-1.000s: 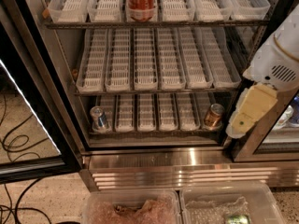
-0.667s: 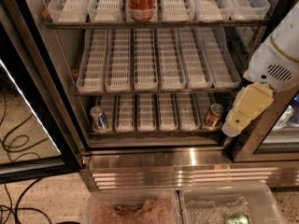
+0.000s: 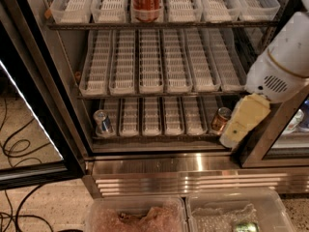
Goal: Pick orange can from bottom shelf of fridge
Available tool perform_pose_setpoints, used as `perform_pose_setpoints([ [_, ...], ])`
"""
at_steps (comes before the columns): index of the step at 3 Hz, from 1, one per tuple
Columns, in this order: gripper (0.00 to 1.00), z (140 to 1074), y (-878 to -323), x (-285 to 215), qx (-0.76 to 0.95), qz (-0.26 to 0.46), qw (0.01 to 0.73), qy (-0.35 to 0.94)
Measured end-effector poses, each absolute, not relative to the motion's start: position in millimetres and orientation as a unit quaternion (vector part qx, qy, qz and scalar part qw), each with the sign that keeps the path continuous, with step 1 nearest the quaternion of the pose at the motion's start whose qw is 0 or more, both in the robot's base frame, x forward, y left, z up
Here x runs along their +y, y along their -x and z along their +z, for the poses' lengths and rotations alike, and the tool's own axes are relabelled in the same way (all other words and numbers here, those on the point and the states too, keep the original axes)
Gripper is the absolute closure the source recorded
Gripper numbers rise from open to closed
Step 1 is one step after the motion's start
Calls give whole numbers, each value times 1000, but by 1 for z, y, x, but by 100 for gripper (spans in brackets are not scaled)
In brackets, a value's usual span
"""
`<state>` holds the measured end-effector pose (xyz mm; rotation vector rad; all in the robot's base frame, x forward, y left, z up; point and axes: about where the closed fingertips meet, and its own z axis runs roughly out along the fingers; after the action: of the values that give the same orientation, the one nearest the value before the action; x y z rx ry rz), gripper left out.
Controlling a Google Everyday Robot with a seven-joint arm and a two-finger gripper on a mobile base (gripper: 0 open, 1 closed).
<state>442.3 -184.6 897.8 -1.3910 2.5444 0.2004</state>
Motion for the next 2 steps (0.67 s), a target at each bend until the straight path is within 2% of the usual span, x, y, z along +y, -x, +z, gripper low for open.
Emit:
perform_pose_setpoints([
  [1, 0, 864, -438, -171, 879, 97, 96, 456],
  [2, 0, 839, -430, -164, 905, 77, 103, 406],
])
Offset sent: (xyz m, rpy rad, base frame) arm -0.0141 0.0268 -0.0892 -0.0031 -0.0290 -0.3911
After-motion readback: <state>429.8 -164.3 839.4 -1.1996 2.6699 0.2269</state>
